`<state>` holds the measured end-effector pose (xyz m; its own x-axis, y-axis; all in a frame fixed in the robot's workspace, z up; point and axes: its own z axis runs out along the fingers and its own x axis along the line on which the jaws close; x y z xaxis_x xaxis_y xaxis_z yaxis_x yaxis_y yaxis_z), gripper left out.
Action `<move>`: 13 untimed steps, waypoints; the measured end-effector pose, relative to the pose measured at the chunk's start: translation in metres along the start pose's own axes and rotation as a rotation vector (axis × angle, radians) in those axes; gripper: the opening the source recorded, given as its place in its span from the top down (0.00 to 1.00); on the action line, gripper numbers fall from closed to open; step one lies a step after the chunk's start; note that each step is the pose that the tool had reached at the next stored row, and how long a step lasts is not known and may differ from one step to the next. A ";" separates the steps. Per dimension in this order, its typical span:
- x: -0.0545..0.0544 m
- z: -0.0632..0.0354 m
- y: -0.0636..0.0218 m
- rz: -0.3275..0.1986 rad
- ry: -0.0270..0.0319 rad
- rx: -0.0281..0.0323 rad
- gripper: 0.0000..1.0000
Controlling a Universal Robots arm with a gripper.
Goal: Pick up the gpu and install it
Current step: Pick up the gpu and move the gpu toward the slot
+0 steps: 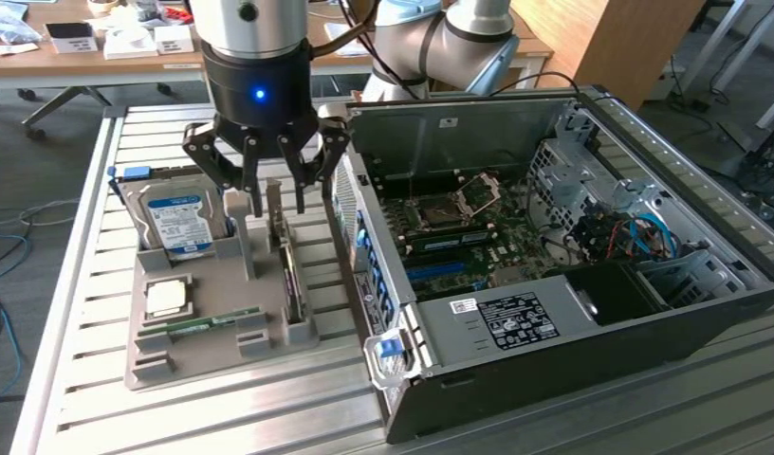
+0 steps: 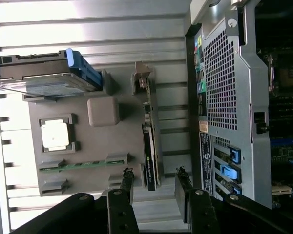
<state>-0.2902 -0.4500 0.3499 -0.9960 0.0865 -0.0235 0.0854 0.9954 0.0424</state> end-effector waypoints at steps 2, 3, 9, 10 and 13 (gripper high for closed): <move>0.000 0.0010 0.0000 0.000 0.0000 0.0000 0.53; 0.000 0.0014 -0.0001 0.000 0.0001 0.0001 0.53; 0.000 0.0048 -0.0002 0.000 0.0000 0.0000 0.53; 0.000 0.0054 -0.0002 0.000 0.0000 -0.0001 0.53; 0.000 0.0071 -0.0003 0.000 0.0000 0.0001 0.53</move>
<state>-0.2903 -0.4500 0.3427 -0.9960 0.0865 -0.0235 0.0855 0.9954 0.0423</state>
